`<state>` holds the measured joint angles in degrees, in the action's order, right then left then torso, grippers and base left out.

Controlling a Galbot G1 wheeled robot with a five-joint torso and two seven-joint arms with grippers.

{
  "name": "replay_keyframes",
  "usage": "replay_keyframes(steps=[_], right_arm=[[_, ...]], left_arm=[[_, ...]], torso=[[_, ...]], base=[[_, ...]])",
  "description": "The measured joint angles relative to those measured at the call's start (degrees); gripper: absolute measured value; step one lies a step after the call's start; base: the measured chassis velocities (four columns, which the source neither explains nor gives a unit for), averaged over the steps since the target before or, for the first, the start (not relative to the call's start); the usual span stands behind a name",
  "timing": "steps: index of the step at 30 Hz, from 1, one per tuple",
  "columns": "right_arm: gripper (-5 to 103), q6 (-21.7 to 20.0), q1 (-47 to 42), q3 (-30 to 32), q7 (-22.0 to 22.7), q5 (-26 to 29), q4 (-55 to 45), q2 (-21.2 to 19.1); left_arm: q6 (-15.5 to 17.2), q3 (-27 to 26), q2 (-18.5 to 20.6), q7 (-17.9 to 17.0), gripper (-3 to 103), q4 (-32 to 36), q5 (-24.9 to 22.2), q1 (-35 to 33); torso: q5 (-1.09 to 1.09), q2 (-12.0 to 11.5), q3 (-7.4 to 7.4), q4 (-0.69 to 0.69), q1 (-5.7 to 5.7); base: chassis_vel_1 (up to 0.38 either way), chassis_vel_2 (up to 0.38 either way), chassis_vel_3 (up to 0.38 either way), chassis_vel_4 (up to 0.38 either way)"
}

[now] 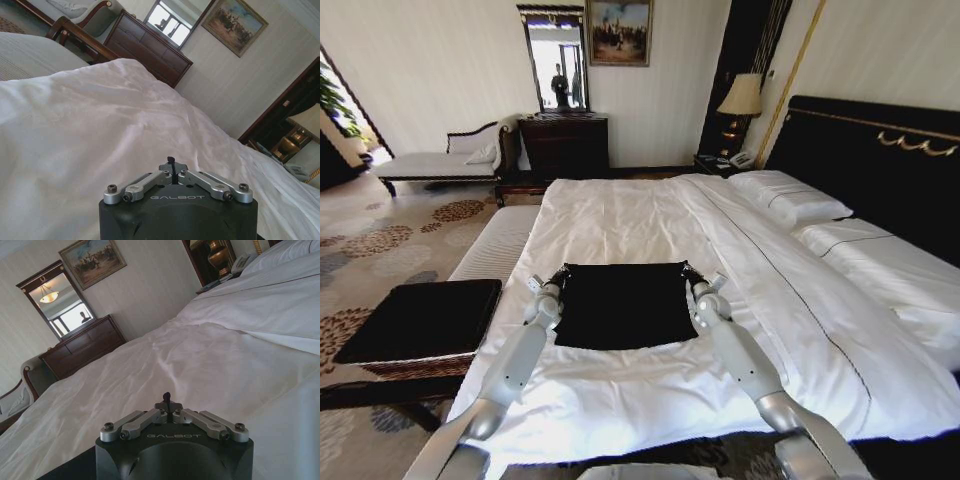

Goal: Fold the clothes on the bed and place them into the basket.

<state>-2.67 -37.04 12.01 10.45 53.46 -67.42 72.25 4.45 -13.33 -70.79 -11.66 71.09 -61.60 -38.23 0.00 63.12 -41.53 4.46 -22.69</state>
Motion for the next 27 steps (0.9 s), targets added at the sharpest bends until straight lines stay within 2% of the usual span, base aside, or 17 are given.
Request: replay_keyframes(steps=[11,17,19,27], right_arm=[[0,2.39,0.29,-0.04,-0.97,-2.72,1.88,0.85],[0,4.19,-5.62,1.36,-0.93,-4.46,-4.36,0.21],[0,5.34,-9.95,2.63,-1.31,-6.66,-7.28,0.13],[0,6.23,-17.81,4.33,-1.49,-10.95,-14.83,-0.17]], left_arm=[[-0.86,-0.11,0.08,1.38,0,-0.74,0.95,-0.10],[-1.42,-1.42,1.21,1.63,0,4.45,2.22,-4.05],[-1.94,-2.81,1.14,1.65,0,8.27,3.87,-7.53],[-2.80,-6.22,0.57,1.76,0,15.69,6.70,-15.95]], torso=[[-0.01,0.00,0.00,0.00,0.00],[-0.01,0.00,0.00,0.00,-0.01],[0.01,0.00,0.01,0.00,0.00],[-0.01,0.01,0.01,0.00,0.00]], base=[[0.000,0.000,0.000,0.000],[0.000,0.000,0.000,0.000],[0.000,0.000,0.000,0.000],[0.000,0.000,0.000,0.000]])
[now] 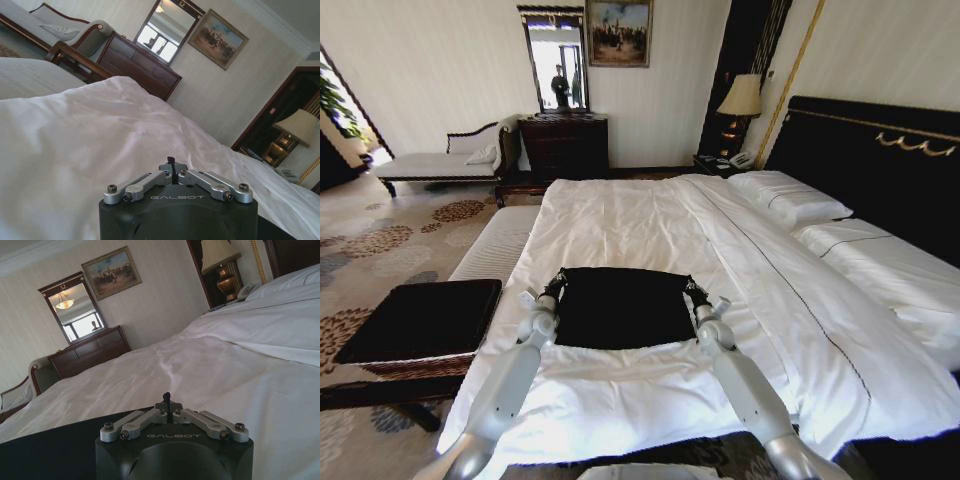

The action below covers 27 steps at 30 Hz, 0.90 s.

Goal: Fold the clothes on the bed and place them into the basket.

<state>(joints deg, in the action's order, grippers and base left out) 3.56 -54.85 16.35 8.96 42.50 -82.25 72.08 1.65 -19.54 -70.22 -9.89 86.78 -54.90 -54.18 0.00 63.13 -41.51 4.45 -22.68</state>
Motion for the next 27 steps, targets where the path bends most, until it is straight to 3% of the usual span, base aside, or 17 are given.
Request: replay_keyframes(steps=[11,27], right_arm=[[0,1.62,-9.95,2.87,-0.02,-4.78,-7.37,0.27],[0,2.82,-17.49,3.66,-0.49,-8.02,-10.49,1.53]], left_arm=[[-1.19,-2.72,-0.53,0.15,0,7.08,3.46,-11.22],[-1.96,-2.48,1.03,0.44,0,8.54,5.88,-15.00]], torso=[[0.00,0.00,0.00,0.00,0.01],[0.01,0.00,-0.01,0.01,-0.01]], base=[[0.000,0.000,0.000,0.000],[0.000,0.000,0.000,0.000]])
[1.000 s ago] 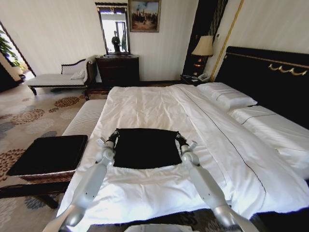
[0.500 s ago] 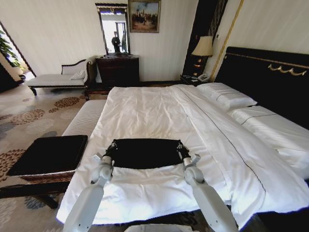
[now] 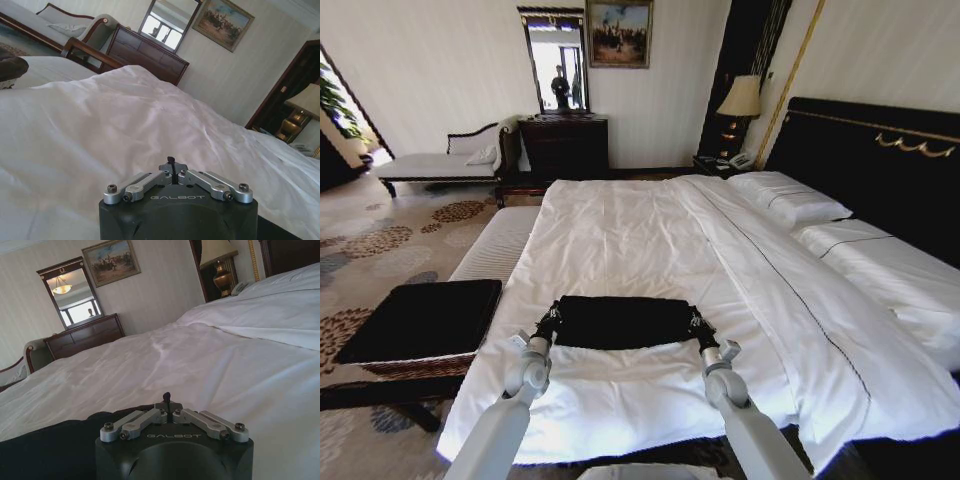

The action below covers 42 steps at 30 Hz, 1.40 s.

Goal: Fold the clothes on the bed and place them into the basket.

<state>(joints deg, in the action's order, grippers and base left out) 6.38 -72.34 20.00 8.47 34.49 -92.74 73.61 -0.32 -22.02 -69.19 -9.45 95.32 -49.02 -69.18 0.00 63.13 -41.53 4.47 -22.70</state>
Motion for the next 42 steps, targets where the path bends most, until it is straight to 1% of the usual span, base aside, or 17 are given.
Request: replay_keyframes(steps=[5,19,24,26,27,28,29,30,32,33,34,35,36,37,38,39,42], right_arm=[[0,0.13,-0.90,0.21,0.02,-0.10,-0.33,0.26],[0,0.25,-2.89,0.94,0.17,-0.25,-2.78,0.36],[0,0.44,-3.92,0.91,-0.72,-1.11,-2.77,0.08],[10,0.54,-5.02,1.13,-0.95,-1.64,-3.68,0.06],[10,0.58,-5.53,1.42,-0.91,-2.07,-4.43,0.06],[10,0.58,-5.53,1.42,-0.91,-2.07,-4.43,0.06],[16,0.61,-6.03,1.69,-0.80,-2.38,-5.15,0.02],[21,0.62,-6.89,2.17,-0.41,-2.60,-6.43,-0.14],[32,0.60,-8.66,3.36,0.33,-2.58,-9.54,-0.68],[32,0.60,-8.66,3.36,0.33,-2.58,-9.54,-0.68],[37,0.51,-9.57,4.05,0.72,-2.32,-11.39,-1.15],[37,0.26,-10.15,4.49,1.05,-1.93,-12.86,-1.54],[43,-0.41,-10.59,4.97,1.46,-1.19,-14.66,-2.08],[48,-1.10,-10.65,5.17,1.74,-0.45,-15.93,-2.61],[53,-2.07,-10.41,5.09,1.97,0.45,-17.02,-3.34],[53,-2.07,-10.41,5.09,1.97,0.45,-17.02,-3.34],[70,-5.06,-6.63,2.03,2.27,2.87,-16.96,-6.36]], left_arm=[[-0.02,-0.19,0.99,0.10,0,0.81,0.50,-1.16],[-0.37,-1.03,1.63,0.50,0,3.34,1.18,-3.89],[0.23,-1.20,2.64,1.09,-1,4.94,3.92,-5.95],[1.31,-1.89,3.25,2.07,10,7.60,5.05,-9.34],[1.35,-2.28,3.46,2.41,16,8.55,5.98,-10.80],[1.35,-2.28,3.46,2.41,16,8.55,5.98,-10.80],[1.23,-2.57,3.64,2.64,16,9.20,6.76,-11.78],[0.93,-3.12,4.03,3.00,21,10.58,7.91,-13.42],[0.78,-4.04,4.73,3.16,31,13.75,8.30,-15.13],[0.78,-4.04,4.73,3.16,31,13.75,8.30,-15.13],[0.89,-4.36,5.13,3.03,37,15.60,7.75,-15.36],[1.34,-4.45,5.59,2.68,42,16.94,6.97,-15.25],[2.23,-4.27,6.26,1.82,47,18.31,5.88,-14.38],[2.84,-3.89,6.70,1.22,47,18.96,5.17,-13.37],[3.83,-3.06,7.21,0.49,53,19.33,4.27,-11.63],[3.83,-3.06,7.21,0.49,53,19.33,4.27,-11.63],[6.40,1.38,8.72,-0.68,70,16.85,2.20,-4.91]], torso=[[0.00,0.00,0.00,-0.01,0.00],[-0.01,0.00,0.00,-0.01,0.00],[-0.01,-0.01,0.00,0.00,0.00],[0.00,-0.01,0.00,-0.01,0.00],[0.00,-0.01,0.00,-0.02,0.00],[0.00,-0.01,0.00,-0.02,0.00],[0.00,-0.01,0.00,-0.03,0.00],[0.00,-0.01,0.00,-0.03,0.00],[0.00,-0.01,0.00,-0.02,0.00],[0.00,-0.01,0.00,-0.02,0.00],[0.00,0.00,0.01,-0.01,0.01],[0.00,-0.01,0.01,0.00,0.01],[0.00,0.00,0.00,0.00,0.01],[0.01,0.00,0.01,0.00,0.01],[0.00,0.00,0.01,0.01,0.01],[0.00,0.00,0.01,0.01,0.01],[0.00,0.00,0.00,0.02,0.00]], base=[[0.000,0.000,0.000,0.000],[0.000,0.000,0.000,0.000],[0.000,0.000,0.000,0.000],[0.000,0.000,0.000,0.000],[0.000,0.000,0.000,0.000],[0.000,0.000,0.000,0.000],[0.000,0.000,0.000,0.000],[0.000,0.000,0.000,0.000],[0.000,0.000,0.000,0.000],[0.000,0.000,0.000,0.000],[0.000,0.000,0.000,0.000],[0.000,0.000,0.000,0.000],[0.000,0.000,0.000,0.000],[0.000,0.000,0.000,0.000],[0.000,0.000,0.000,0.000],[0.000,0.000,0.000,0.000],[0.000,0.000,0.000,0.000]])
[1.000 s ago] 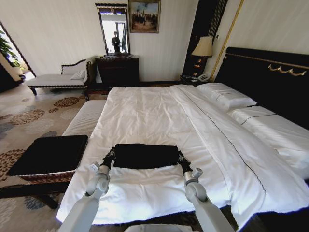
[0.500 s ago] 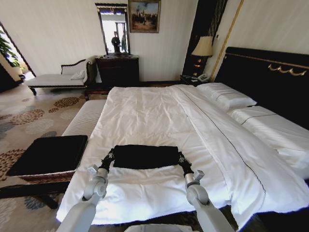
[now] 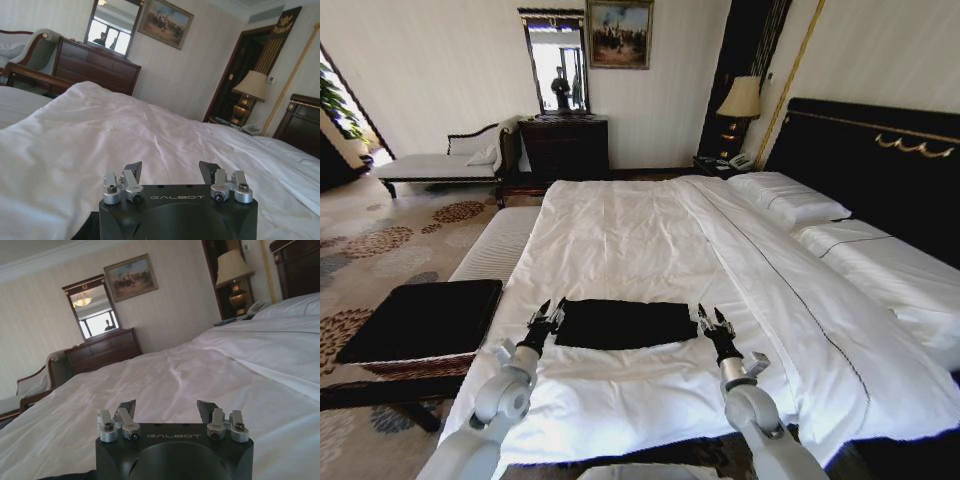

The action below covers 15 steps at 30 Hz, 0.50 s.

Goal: Fold the clothes on the bed and place them into the basket.

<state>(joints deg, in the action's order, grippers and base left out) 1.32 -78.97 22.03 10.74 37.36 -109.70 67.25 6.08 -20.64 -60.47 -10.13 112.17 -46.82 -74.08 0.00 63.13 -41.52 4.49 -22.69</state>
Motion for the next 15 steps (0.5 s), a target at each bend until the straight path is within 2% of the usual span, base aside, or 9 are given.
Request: replay_keyframes(steps=[1,2,3,4,5,6,7,9,15], right_arm=[[76,-1.43,2.78,-2.17,0.02,1.25,1.57,-1.03],[76,-1.43,2.78,-2.17,0.02,1.25,1.57,-1.03],[76,-2.40,5.32,-4.15,0.02,2.24,3.14,-1.53],[81,-2.96,7.65,-5.97,0.03,2.91,4.69,-1.75],[81,-2.96,7.65,-5.97,0.03,2.91,4.69,-1.75],[86,-3.79,12.06,-9.48,0.01,3.99,7.68,-1.68],[91,-4.10,14.38,-11.51,0.05,4.43,9.52,-1.39],[99,-4.40,17.98,-15.29,0.10,4.80,13.26,-0.46],[100,-4.42,20.19,-20.10,0.50,3.82,19.41,1.58]], left_arm=[[0.34,2.34,0.47,-0.03,75,-1.92,-0.04,2.36],[0.34,2.34,0.47,-0.03,75,-1.92,-0.04,2.36],[0.52,4.81,0.76,0.03,75,-3.96,-0.04,4.38],[0.60,6.58,0.92,0.07,81,-5.72,-0.02,5.83],[0.60,6.58,0.92,0.07,81,-5.72,-0.02,5.83],[0.65,9.61,0.97,0.16,91,-8.95,-0.02,8.20],[0.68,11.05,0.89,0.16,91,-10.79,-0.03,9.23],[0.69,13.18,0.50,0.25,98,-13.80,0.07,10.53],[0.56,14.39,-0.44,0.47,100,-16.30,1.35,9.98]], torso=[[0.00,0.00,-0.01,-0.03,0.00],[0.00,0.00,-0.01,-0.03,0.00],[0.01,0.00,-0.01,-0.02,-0.01],[0.00,-0.01,-0.01,-0.02,-0.01],[0.00,-0.01,-0.01,-0.02,-0.01],[0.00,-0.01,-0.01,-0.03,-0.02],[0.00,-0.01,-0.02,-0.03,-0.02],[-0.01,-0.02,-0.02,-0.05,-0.02],[0.01,-0.01,-0.02,-0.03,-0.02]], base=[[0.000,0.000,0.000,0.000],[0.000,0.000,0.000,0.000],[0.000,0.000,0.000,0.000],[0.000,0.000,0.000,0.000],[0.000,0.000,0.000,0.000],[0.000,0.000,0.000,0.000],[0.000,0.000,0.000,0.000],[0.000,0.000,0.000,0.000],[0.000,0.000,0.000,0.000]])
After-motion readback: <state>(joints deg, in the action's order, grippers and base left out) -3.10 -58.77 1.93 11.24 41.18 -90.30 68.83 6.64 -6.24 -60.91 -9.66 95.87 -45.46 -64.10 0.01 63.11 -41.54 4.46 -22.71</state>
